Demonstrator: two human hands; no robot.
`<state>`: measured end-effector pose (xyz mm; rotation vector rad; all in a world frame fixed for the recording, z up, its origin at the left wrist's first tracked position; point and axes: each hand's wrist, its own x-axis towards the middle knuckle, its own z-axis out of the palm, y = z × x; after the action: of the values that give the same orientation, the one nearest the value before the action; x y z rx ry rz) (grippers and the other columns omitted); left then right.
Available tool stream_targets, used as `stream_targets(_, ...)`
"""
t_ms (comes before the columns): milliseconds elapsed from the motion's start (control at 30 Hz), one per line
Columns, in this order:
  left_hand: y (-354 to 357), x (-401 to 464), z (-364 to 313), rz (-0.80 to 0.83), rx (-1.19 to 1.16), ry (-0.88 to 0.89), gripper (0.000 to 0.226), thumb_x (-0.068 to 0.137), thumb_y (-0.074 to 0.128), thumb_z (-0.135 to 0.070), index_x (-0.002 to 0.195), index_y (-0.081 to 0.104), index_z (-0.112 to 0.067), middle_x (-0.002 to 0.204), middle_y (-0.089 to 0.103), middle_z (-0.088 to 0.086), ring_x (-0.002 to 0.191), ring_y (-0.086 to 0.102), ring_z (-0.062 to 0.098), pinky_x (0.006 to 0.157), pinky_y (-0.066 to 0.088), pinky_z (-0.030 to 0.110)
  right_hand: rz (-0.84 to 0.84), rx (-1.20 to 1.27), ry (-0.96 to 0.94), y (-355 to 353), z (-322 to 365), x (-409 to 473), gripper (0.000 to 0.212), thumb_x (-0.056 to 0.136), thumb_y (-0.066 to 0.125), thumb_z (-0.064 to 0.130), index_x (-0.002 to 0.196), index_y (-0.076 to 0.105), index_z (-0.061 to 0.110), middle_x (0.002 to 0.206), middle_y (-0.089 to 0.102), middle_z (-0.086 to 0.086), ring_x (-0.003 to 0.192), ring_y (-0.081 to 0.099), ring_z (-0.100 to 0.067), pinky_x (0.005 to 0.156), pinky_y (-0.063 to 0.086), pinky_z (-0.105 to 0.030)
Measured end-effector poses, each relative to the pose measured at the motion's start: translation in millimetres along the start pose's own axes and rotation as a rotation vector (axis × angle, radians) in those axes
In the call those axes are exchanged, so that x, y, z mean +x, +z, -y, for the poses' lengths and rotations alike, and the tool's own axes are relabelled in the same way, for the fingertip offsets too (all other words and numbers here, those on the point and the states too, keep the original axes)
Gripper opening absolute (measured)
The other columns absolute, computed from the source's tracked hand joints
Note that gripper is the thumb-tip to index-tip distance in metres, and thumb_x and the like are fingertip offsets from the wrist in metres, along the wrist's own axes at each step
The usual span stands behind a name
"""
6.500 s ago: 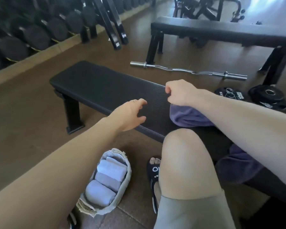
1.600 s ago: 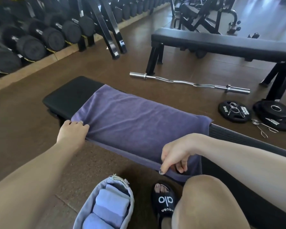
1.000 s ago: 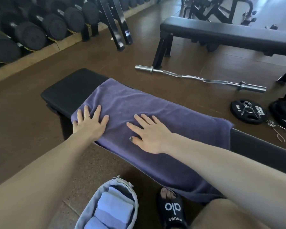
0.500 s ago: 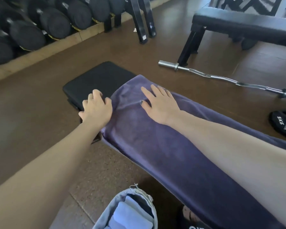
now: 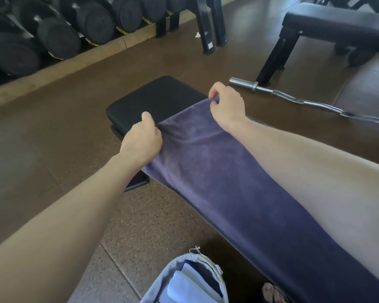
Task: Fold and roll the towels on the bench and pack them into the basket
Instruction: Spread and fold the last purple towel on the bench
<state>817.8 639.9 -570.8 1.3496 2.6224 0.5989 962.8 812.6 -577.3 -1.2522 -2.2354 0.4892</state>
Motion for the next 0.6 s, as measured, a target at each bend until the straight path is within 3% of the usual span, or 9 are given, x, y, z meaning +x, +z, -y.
stream_targets(100, 0, 2, 6, -0.078, -0.008, -0.016, 0.012, 0.104, 0.033, -0.02, 0.105, 0.038, -0.009, 0.091, 0.06, 0.016, 0.073, 0.055, 0.037, 0.065, 0.041, 0.043, -0.018, -0.021, -0.063, 2, -2, 5, 0.02, 0.095, 0.046, 0.0, 0.098, 0.053, 0.019, 0.101, 0.053, -0.006, 0.084, 0.056, -0.025, 0.071, 0.051, -0.031)
stream_targets(200, 1, 5, 7, -0.15, 0.001, 0.017, 0.01, 0.105, 0.033, -0.023, 0.105, 0.036, -0.012, 0.092, 0.057, 0.013, 0.076, 0.052, 0.038, 0.067, 0.039, 0.044, -0.105, -0.027, -0.078, 1, -5, 14, 0.025, 0.084, 0.041, -0.005, 0.094, 0.051, 0.015, 0.099, 0.049, -0.006, 0.077, 0.051, -0.025, 0.063, 0.042, -0.028)
stream_targets(300, 5, 6, 3, -0.151, -0.035, 0.071, 0.011, 0.104, 0.039, -0.026, 0.107, 0.033, -0.016, 0.093, 0.055, 0.008, 0.078, 0.051, 0.034, 0.068, 0.037, 0.041, -0.117, 0.001, -0.037, 2, -10, 24, 0.031, 0.079, 0.043, -0.003, 0.09, 0.066, 0.016, 0.101, 0.06, -0.002, 0.09, 0.057, -0.024, 0.078, 0.05, -0.039)
stream_targets(400, 8, 6, 5, -0.131, -0.03, 0.085, 0.016, 0.103, 0.045, -0.026, 0.106, 0.031, -0.018, 0.094, 0.055, 0.008, 0.079, 0.053, 0.034, 0.067, 0.038, 0.04, -0.094, 0.036, -0.032, 6, -16, 27, 0.042, 0.087, 0.044, 0.001, 0.112, 0.072, 0.02, 0.116, 0.065, 0.0, 0.107, 0.058, -0.024, 0.092, 0.049, -0.037)
stream_targets(533, 9, 5, 8, -0.162, 0.051, 0.149, 0.016, 0.102, 0.045, -0.013, 0.115, 0.04, -0.005, 0.116, 0.05, 0.018, 0.091, 0.055, 0.04, 0.067, 0.039, 0.041, -0.032, -0.17, -0.203, 7, -19, 28, 0.057, 0.091, 0.041, 0.0, 0.146, 0.05, 0.014, 0.152, 0.046, -0.001, 0.125, 0.045, -0.033, 0.105, 0.04, -0.043)
stream_targets(600, 12, 5, 10, -0.215, 0.162, 0.189, 0.018, 0.101, 0.045, -0.013, 0.116, 0.041, -0.003, 0.12, 0.046, 0.019, 0.083, 0.057, 0.043, 0.059, 0.036, 0.04, 0.106, -0.247, -0.216, 10, -22, 26, 0.059, 0.095, 0.042, 0.004, 0.153, 0.038, 0.015, 0.162, 0.031, 0.0, 0.137, 0.035, -0.032, 0.112, 0.033, -0.044)
